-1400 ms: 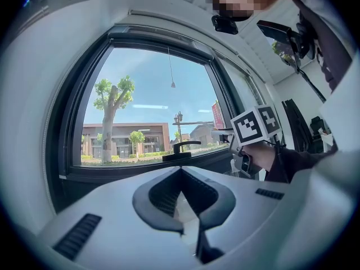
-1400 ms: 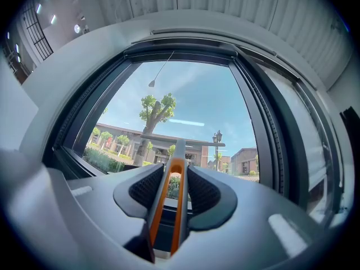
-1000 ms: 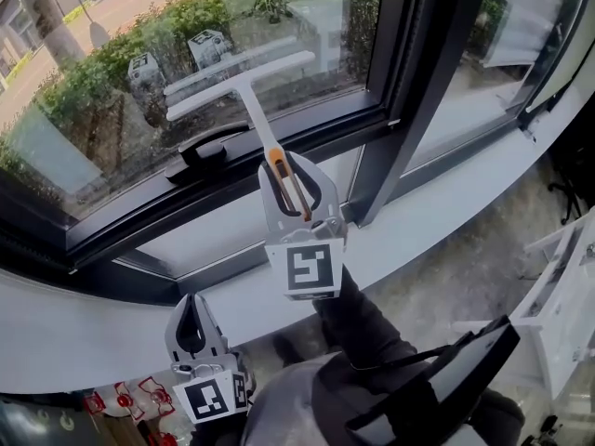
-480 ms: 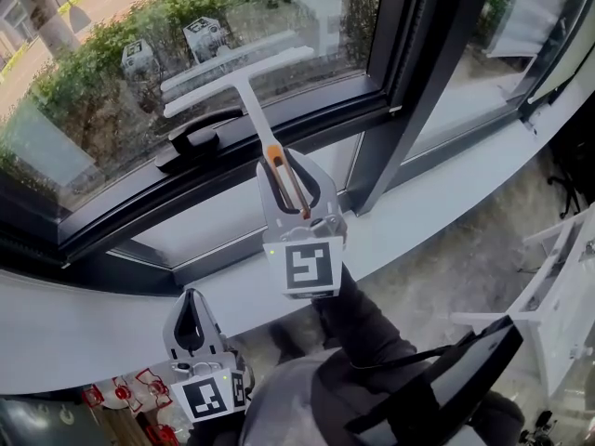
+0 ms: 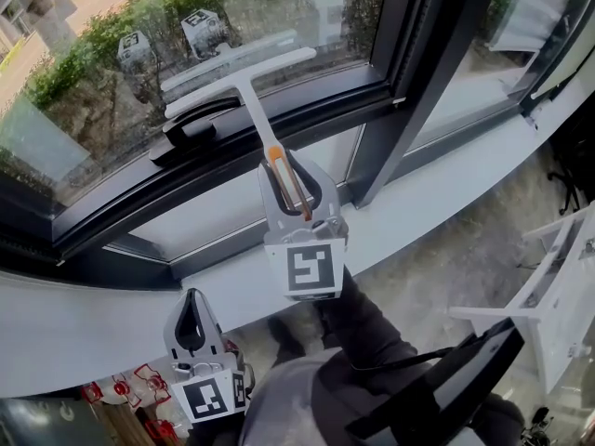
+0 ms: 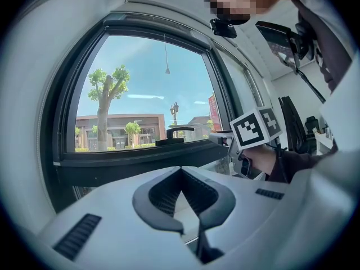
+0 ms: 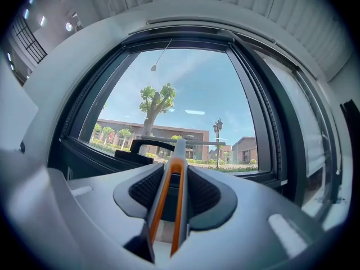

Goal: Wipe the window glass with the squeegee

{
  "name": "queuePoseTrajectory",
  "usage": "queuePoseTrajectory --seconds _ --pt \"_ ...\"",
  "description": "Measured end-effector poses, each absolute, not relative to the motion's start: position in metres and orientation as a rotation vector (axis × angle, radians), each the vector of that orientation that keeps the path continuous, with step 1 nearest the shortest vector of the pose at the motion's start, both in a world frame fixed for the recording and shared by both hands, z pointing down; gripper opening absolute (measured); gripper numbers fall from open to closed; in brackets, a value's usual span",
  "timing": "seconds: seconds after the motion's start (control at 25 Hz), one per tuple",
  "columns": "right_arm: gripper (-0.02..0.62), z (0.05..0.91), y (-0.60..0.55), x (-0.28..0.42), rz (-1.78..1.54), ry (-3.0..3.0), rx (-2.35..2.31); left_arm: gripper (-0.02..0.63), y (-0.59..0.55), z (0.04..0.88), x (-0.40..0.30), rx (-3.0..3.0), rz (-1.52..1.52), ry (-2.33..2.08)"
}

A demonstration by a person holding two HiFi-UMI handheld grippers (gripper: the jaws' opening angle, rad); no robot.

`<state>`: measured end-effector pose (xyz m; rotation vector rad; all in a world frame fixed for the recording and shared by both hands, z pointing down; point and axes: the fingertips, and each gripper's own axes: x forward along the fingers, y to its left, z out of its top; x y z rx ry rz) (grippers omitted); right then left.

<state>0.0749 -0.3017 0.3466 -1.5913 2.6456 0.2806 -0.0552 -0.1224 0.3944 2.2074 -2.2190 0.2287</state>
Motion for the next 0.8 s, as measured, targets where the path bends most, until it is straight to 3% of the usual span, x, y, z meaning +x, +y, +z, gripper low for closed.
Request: queuePoseTrajectory --seconds 0.8 --pt "0.130 0.335 -0.286 0.058 0.267 2.563 -1.622 0.000 -0.120 0.390 -0.092 2.253 0.181 -2.201"
